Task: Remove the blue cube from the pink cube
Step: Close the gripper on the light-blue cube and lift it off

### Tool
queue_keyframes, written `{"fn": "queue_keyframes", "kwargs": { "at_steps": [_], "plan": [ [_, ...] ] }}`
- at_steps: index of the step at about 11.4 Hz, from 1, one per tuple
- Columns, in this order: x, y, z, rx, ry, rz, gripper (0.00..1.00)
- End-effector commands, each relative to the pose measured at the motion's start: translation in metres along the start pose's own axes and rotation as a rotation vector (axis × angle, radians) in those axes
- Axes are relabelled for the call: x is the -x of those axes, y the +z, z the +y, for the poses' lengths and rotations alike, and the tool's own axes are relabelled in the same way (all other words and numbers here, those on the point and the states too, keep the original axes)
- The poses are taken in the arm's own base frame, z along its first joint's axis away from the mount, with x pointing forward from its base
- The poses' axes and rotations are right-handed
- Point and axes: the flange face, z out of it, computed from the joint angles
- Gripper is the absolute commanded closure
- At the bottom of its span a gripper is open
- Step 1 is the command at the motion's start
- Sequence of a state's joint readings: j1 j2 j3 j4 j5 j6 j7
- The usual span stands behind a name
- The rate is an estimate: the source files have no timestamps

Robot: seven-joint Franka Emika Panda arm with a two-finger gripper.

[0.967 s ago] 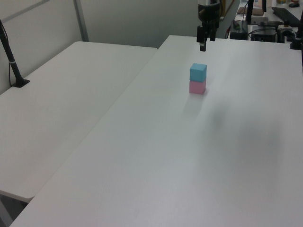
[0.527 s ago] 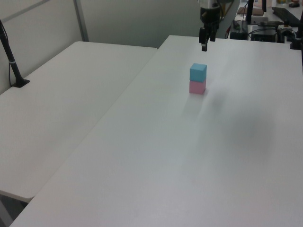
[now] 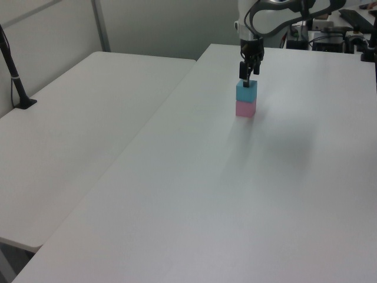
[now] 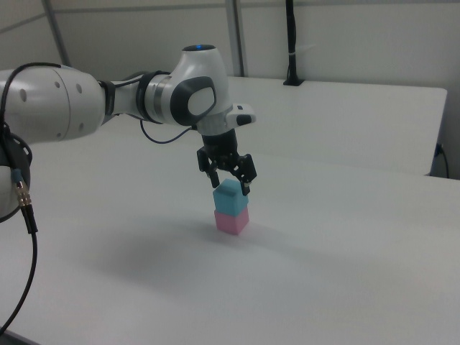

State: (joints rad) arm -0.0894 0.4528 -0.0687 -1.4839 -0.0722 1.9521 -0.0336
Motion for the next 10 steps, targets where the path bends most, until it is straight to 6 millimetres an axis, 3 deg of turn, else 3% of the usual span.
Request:
{"fn": "queue_keyframes", "kwargs": {
  "at_steps": [1,2,3,4,5,6,8,10],
  "plan": [
    [0.005,0.011,-0.013,0.008,-0.027,0.005,0.00],
    [0.005,0.014,-0.014,0.008,-0.029,0.000,0.00],
    [0.005,0.016,-0.016,0.007,-0.037,-0.002,0.18],
    [0.005,0.017,-0.014,0.008,-0.040,-0.003,0.48],
    [0.006,0.017,-0.013,0.008,-0.042,-0.004,0.69],
    [0.006,0.013,-0.012,0.008,-0.050,0.000,0.81],
    [0.010,-0.015,-0.017,-0.006,-0.059,0.022,0.81],
    [0.014,-0.017,-0.077,-0.007,-0.100,-0.003,0.79]
  ]
}}
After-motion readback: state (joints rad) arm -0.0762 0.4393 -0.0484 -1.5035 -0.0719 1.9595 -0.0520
